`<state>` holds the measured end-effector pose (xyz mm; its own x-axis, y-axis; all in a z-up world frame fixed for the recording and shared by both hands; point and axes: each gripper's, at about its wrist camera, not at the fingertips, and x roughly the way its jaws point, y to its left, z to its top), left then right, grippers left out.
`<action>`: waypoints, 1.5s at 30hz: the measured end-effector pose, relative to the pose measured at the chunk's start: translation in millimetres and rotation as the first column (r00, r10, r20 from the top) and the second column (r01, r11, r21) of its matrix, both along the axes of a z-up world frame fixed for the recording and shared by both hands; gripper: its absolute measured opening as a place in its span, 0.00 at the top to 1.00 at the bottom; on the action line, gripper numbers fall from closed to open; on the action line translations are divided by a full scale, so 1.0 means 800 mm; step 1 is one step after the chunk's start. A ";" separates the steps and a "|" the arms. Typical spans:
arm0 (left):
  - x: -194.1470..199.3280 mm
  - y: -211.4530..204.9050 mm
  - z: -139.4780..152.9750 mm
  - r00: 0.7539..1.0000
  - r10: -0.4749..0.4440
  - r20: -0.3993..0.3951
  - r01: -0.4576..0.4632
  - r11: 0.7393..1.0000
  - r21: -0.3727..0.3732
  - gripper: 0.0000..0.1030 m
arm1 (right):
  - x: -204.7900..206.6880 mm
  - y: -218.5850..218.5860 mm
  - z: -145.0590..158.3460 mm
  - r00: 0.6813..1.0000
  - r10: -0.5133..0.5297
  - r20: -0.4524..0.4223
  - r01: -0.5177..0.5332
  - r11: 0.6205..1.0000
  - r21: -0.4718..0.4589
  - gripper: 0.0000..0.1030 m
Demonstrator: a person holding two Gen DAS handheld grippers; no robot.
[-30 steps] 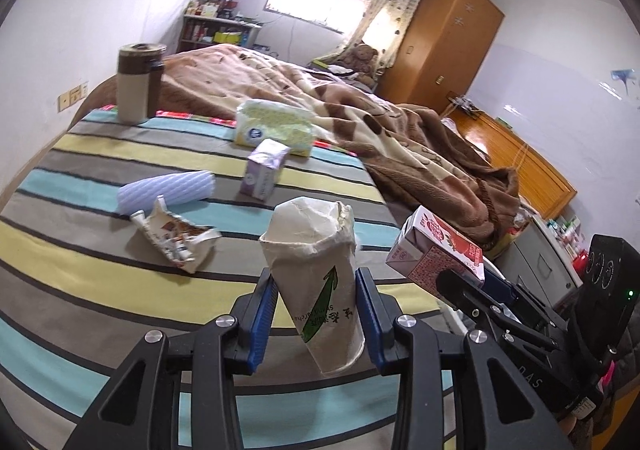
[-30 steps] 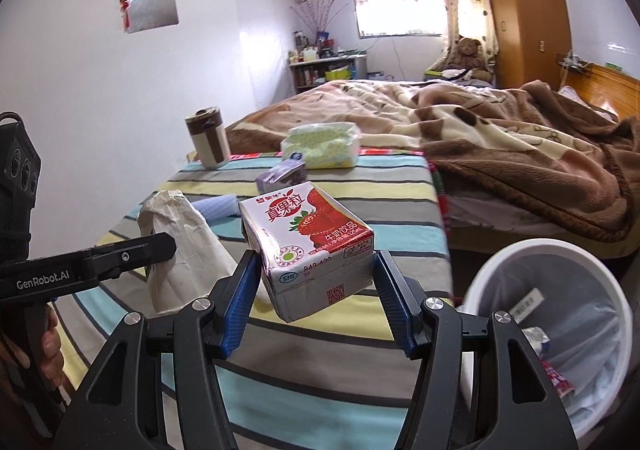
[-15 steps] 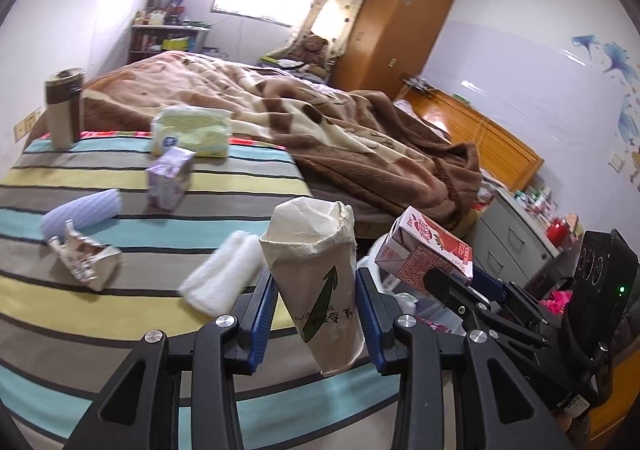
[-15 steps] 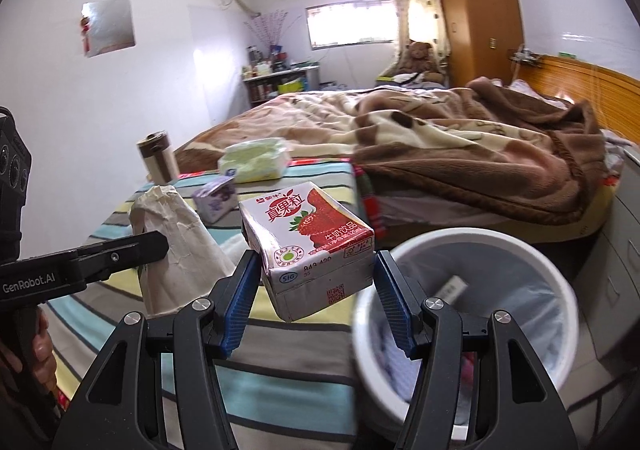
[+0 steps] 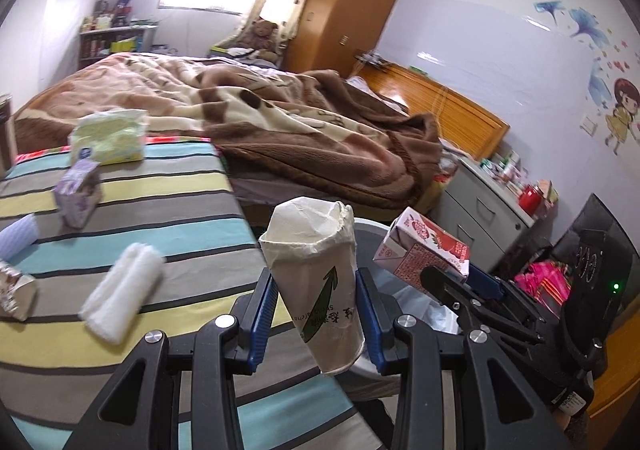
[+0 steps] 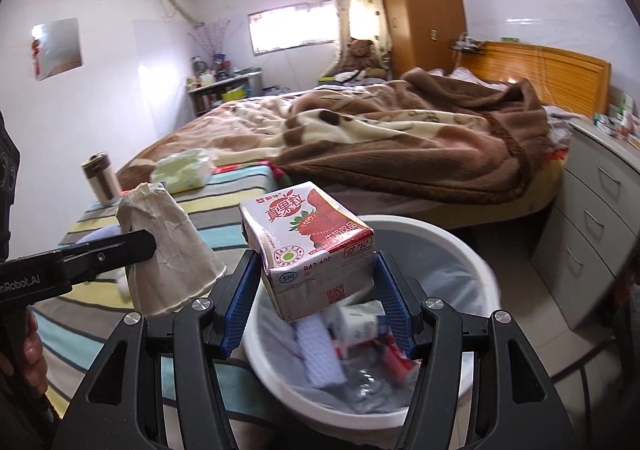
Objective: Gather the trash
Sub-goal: 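Carry paper bag and milk carton over the bin and open both grippers, then move both open grippers back toward the white towel roll and wrapper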
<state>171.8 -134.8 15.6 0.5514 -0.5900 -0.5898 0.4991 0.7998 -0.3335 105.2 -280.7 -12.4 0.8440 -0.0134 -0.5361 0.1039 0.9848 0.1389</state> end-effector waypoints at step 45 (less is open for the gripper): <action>0.012 -0.058 -0.014 0.999 -0.050 0.008 0.050 0.996 0.068 0.37 | -0.001 -0.041 -0.028 0.985 -0.126 -0.121 0.129 0.992 0.011 0.31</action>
<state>181.5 -181.3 4.2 0.5279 -0.5759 -0.6243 0.5417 0.7944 -0.2747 104.1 -313.8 -34.7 0.7656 -0.1058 -0.6345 0.2454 0.9599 0.1359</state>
